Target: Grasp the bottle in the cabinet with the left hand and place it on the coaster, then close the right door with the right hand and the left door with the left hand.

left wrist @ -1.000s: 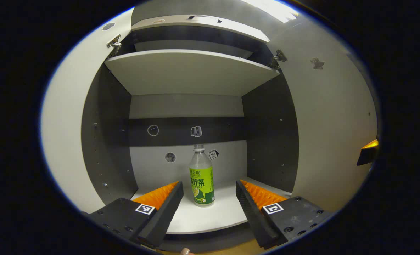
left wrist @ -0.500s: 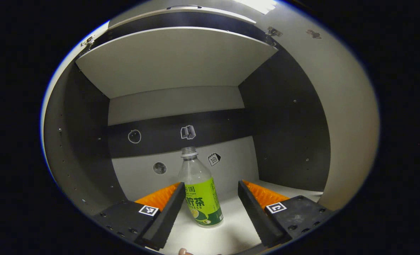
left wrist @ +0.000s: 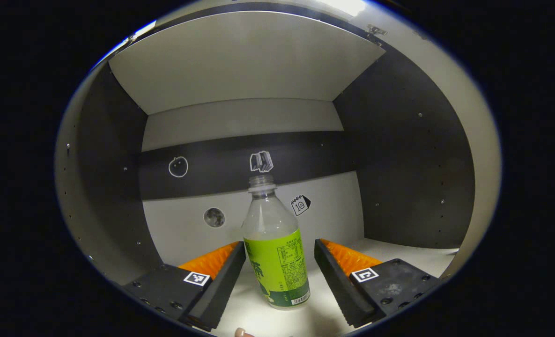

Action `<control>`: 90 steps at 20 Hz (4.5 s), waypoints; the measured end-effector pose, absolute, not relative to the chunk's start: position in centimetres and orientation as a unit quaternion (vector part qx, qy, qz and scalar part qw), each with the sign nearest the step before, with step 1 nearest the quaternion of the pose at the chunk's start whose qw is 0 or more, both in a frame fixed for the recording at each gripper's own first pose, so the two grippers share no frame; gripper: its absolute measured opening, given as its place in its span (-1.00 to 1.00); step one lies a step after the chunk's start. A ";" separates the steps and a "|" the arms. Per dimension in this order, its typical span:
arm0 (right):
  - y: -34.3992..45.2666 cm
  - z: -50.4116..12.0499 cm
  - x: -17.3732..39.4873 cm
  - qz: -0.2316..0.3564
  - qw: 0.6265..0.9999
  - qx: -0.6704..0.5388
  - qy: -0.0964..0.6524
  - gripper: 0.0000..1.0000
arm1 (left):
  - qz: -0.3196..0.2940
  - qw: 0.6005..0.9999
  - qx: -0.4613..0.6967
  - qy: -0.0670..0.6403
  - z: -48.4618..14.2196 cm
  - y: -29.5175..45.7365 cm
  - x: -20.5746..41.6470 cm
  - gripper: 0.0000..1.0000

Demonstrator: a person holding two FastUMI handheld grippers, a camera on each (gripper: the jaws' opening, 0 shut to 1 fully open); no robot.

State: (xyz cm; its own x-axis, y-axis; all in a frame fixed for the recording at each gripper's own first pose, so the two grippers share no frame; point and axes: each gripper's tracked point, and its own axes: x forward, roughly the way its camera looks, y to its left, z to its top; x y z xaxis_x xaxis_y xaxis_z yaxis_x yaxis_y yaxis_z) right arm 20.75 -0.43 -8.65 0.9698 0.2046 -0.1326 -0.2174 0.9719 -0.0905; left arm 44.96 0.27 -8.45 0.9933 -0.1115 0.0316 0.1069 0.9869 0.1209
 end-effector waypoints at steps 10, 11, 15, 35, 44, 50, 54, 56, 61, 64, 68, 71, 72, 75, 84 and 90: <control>-0.9 -8.5 22.1 0.098 0.993 -0.039 0.062 0.96 | -0.081 0.995 0.054 -0.013 -8.4 -0.6 46.1 0.58; -0.8 -8.3 22.0 0.098 0.993 -0.036 0.060 0.95 | -0.082 0.995 0.049 -0.012 -8.2 -0.6 45.7 0.59; -0.2 -7.2 21.4 0.099 0.994 -0.032 0.045 0.96 | -0.081 0.996 0.028 -0.019 -6.7 -0.1 43.1 0.59; -0.8 -3.3 5.1 -0.010 0.996 -0.085 0.031 0.95 | -0.134 0.991 0.005 -0.007 -7.8 -3.8 11.2 0.58; -5.1 -6.7 3.4 -0.061 0.994 -0.072 0.062 0.96 | -0.172 0.985 -0.027 -0.001 -17.2 -9.3 1.8 0.58; -6.5 -11.2 3.6 -0.045 0.993 -0.063 0.094 0.96 | -0.154 0.987 -0.049 0.013 -24.3 -10.4 -0.1 0.58; -6.2 -15.1 2.7 -0.026 0.989 -0.057 0.132 0.96 | -0.131 0.990 -0.053 0.026 -29.2 -10.5 -0.9 0.59; -5.4 -16.2 2.2 -0.007 0.989 -0.053 0.138 0.96 | -0.131 0.990 -0.054 0.020 -30.5 -11.0 -1.2 0.58; -2.7 -19.8 1.4 0.047 0.984 -0.055 0.163 0.96 | -0.131 0.991 -0.028 0.010 -33.0 -11.4 -1.2 0.59; -1.6 -20.8 1.2 0.068 0.983 -0.046 0.166 0.96 | -0.125 0.992 -0.024 0.012 -34.2 -11.7 -1.3 0.58; -2.0 -21.1 1.4 0.071 0.983 -0.035 0.168 0.96 | -0.123 0.992 -0.019 0.012 -34.7 -12.2 -2.0 0.59; -2.7 -20.7 1.5 0.067 0.983 -0.028 0.167 0.96 | -0.118 0.993 -0.021 0.019 -34.7 -12.2 -2.1 0.61; -2.9 -20.5 1.5 0.065 0.984 -0.028 0.166 0.96 | -0.115 0.993 -0.019 0.022 -34.8 -12.2 -2.2 0.61; -2.9 -20.2 1.2 0.068 0.983 -0.025 0.166 0.96 | -0.110 0.994 -0.016 0.024 -34.6 -11.9 -1.9 0.77; -2.6 -16.1 0.1 0.065 0.986 0.008 0.151 0.96 | -0.119 0.992 0.033 -0.002 -26.2 -11.7 -0.5 0.87; -3.8 -10.3 -1.7 0.053 0.991 -0.006 0.124 0.96 | -0.123 0.992 -0.008 -0.011 -16.9 -9.9 -0.2 0.89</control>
